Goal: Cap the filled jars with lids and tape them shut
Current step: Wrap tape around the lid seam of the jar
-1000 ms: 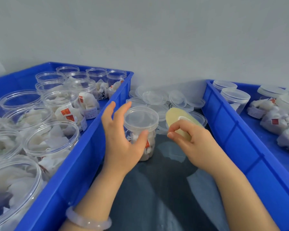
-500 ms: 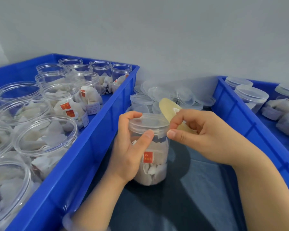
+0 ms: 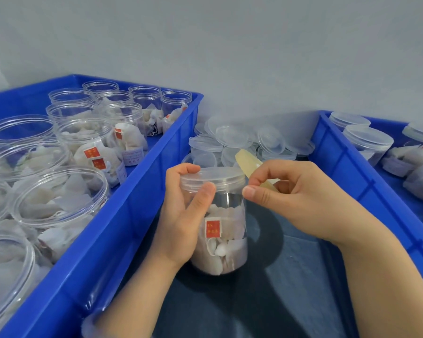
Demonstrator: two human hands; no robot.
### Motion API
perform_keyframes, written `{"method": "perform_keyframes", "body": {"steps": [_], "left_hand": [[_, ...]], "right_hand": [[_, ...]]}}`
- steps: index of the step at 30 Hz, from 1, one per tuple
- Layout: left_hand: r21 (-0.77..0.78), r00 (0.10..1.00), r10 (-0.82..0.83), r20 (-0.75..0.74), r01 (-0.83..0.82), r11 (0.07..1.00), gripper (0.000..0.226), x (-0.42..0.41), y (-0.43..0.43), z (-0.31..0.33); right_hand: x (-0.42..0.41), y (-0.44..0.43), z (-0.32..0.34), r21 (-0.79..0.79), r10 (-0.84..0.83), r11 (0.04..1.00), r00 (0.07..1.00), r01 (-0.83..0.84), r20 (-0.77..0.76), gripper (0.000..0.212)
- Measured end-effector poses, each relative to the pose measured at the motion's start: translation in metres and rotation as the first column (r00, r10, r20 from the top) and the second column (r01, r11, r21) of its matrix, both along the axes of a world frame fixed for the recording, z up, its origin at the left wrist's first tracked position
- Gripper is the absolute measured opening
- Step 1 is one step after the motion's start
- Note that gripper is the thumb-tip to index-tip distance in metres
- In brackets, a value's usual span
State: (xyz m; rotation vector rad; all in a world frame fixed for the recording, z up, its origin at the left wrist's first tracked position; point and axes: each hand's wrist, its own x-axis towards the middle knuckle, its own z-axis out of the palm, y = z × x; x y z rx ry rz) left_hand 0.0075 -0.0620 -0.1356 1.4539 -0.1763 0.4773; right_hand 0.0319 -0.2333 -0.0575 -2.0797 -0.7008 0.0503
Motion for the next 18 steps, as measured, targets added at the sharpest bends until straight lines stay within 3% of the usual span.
{"method": "perform_keyframes", "body": {"steps": [4,7,18], "left_hand": [[0.031,0.999,0.027,-0.027,-0.026,0.999,0.059,-0.0018,-0.0017,0.0017],[0.06,0.998,0.058,-0.031,-0.056,0.997,0.064,-0.0018,-0.0036,0.0009],[0.092,0.994,0.104,-0.026,-0.101,0.991,0.065,-0.0026,-0.0056,0.0022]], "right_hand": [[-0.0014,-0.0011,0.0021,-0.028,0.006,1.0,1.0,-0.006,-0.003,0.034],[-0.004,-0.0007,0.005,-0.048,0.011,0.999,1.0,-0.012,0.0,0.019],[-0.0066,-0.0011,0.0085,-0.108,-0.034,0.993,0.999,0.036,0.018,0.017]]}}
